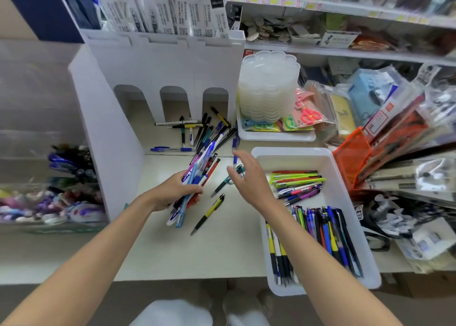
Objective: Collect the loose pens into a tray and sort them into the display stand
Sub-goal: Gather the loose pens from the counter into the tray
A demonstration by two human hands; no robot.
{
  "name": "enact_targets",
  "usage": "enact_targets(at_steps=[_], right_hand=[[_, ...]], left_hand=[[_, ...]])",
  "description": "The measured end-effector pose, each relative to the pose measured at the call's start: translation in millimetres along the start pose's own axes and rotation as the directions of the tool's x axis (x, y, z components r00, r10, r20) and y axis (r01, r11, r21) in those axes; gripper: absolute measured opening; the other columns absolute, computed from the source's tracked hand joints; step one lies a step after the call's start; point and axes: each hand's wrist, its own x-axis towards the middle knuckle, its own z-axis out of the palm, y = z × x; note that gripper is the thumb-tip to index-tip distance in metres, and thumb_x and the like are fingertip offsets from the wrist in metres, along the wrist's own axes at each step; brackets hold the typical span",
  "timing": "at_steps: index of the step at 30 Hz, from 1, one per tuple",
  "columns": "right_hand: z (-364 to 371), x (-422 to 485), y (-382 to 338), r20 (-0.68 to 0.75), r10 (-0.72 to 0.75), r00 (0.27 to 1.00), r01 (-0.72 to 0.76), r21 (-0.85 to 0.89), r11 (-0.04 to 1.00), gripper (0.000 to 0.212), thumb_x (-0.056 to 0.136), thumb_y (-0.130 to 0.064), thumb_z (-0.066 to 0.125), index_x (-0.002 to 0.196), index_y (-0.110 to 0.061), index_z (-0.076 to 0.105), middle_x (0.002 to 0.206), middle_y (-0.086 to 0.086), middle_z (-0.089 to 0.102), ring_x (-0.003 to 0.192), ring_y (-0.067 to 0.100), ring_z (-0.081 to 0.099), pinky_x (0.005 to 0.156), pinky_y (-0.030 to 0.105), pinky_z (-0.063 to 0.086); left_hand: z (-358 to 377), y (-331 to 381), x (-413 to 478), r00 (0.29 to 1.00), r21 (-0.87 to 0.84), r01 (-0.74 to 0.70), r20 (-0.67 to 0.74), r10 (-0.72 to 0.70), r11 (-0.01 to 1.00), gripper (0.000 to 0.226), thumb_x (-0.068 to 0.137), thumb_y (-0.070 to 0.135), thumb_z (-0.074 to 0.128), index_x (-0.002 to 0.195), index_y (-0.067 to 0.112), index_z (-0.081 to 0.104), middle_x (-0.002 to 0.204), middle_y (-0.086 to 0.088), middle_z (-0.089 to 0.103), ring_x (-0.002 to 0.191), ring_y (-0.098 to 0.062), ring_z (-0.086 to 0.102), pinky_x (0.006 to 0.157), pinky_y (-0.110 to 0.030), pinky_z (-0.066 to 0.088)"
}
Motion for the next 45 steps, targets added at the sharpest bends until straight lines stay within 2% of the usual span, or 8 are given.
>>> enact_targets(at_steps=[4,11,17,23,31,35,41,45], right_hand=[[5,37,-40,-0.007,0.095,0.996,-0.091,0.224,0.97,0.066,0.099,-0.038,0.054,0.154,-0.023,0.023,0.161,-0.006,0.022,0.144,0.009,0.023,0.105,0.015,0.027],[20,44,-44,0.011,0.211,0.977,-0.204,0.309,0.929,0.036,0.1,-0.03,0.049,0.133,-0.016,0.052,0.112,0.001,0.059,0.098,0.015,0.058,0.08,0.031,0.05],[-17,37,-21,0.088,0.226,0.97,-0.242,0.333,0.911,0.052,0.101,-0.038,0.049,0.148,-0.019,0.037,0.146,0.004,0.046,0.127,0.016,0.047,0.096,0.028,0.044],[-80,-11,35,-0.15,0.209,0.966,-0.177,0.205,0.963,0.061,0.101,-0.044,0.04,0.155,-0.021,0.023,0.159,0.0,0.029,0.146,0.015,0.025,0.119,0.042,0.024],[-138,-81,118,-0.129,0.162,0.978,-0.178,-0.123,0.976,0.047,0.104,-0.03,0.043,0.149,-0.017,0.036,0.152,-0.001,0.038,0.141,0.013,0.03,0.118,0.028,0.022],[-151,-92,131,-0.131,0.111,0.985,-0.127,-0.118,0.985,0.04,0.103,-0.021,0.044,0.143,-0.016,0.045,0.144,-0.001,0.046,0.136,0.011,0.036,0.113,0.021,0.023],[-156,-84,145,-0.092,0.05,0.994,-0.063,-0.142,0.988,0.038,0.098,-0.011,0.049,0.136,-0.01,0.053,0.136,0.001,0.052,0.128,0.01,0.04,0.11,0.012,0.022],[-158,-75,153,-0.058,0.05,0.997,-0.057,-0.123,0.991,0.037,0.096,-0.005,0.049,0.132,-0.01,0.056,0.132,0.002,0.054,0.127,0.013,0.043,0.105,0.006,0.019]], left_hand=[[-2,14,-5,0.993,-0.012,0.01,0.119,-0.008,1.0,0.031,0.09,0.01,0.07,0.114,0.011,0.051,0.089,-0.015,0.068,0.074,-0.021,0.066,0.067,-0.032,0.058],[4,29,0,0.975,0.063,0.057,0.21,-0.069,0.996,0.028,0.09,0.017,0.071,0.109,0.011,0.052,0.089,-0.011,0.071,0.073,-0.018,0.067,0.068,-0.032,0.058],[48,46,6,0.986,0.13,0.018,0.161,-0.039,0.991,0.029,0.089,0.021,0.071,0.11,0.01,0.055,0.086,-0.007,0.069,0.069,-0.013,0.067,0.067,-0.028,0.058],[108,106,20,0.98,0.22,-0.196,0.07,0.185,0.956,0.03,0.089,0.01,0.069,0.114,0.012,0.052,0.086,-0.014,0.066,0.066,-0.018,0.064,0.06,-0.027,0.056],[213,128,75,0.823,0.419,-0.5,-0.043,0.566,0.758,0.046,0.082,0.014,0.074,0.123,0.022,0.055,0.102,0.004,0.067,0.087,-0.015,0.065,0.072,-0.03,0.053],[236,95,105,0.804,0.622,-0.423,-0.077,0.59,0.659,0.046,0.084,0.019,0.075,0.125,0.022,0.054,0.106,-0.001,0.069,0.089,-0.022,0.064,0.069,-0.033,0.05],[252,66,136,0.819,0.911,-0.271,0.048,0.572,0.311,0.047,0.083,0.028,0.075,0.126,0.026,0.057,0.11,-0.002,0.064,0.104,-0.026,0.06,0.075,-0.035,0.043],[250,58,144,0.799,0.895,-0.259,-0.012,0.601,0.362,0.067,0.081,0.051,0.074,0.137,0.022,0.052,0.124,-0.004,0.056,0.115,-0.025,0.05,0.093,-0.037,0.042]])
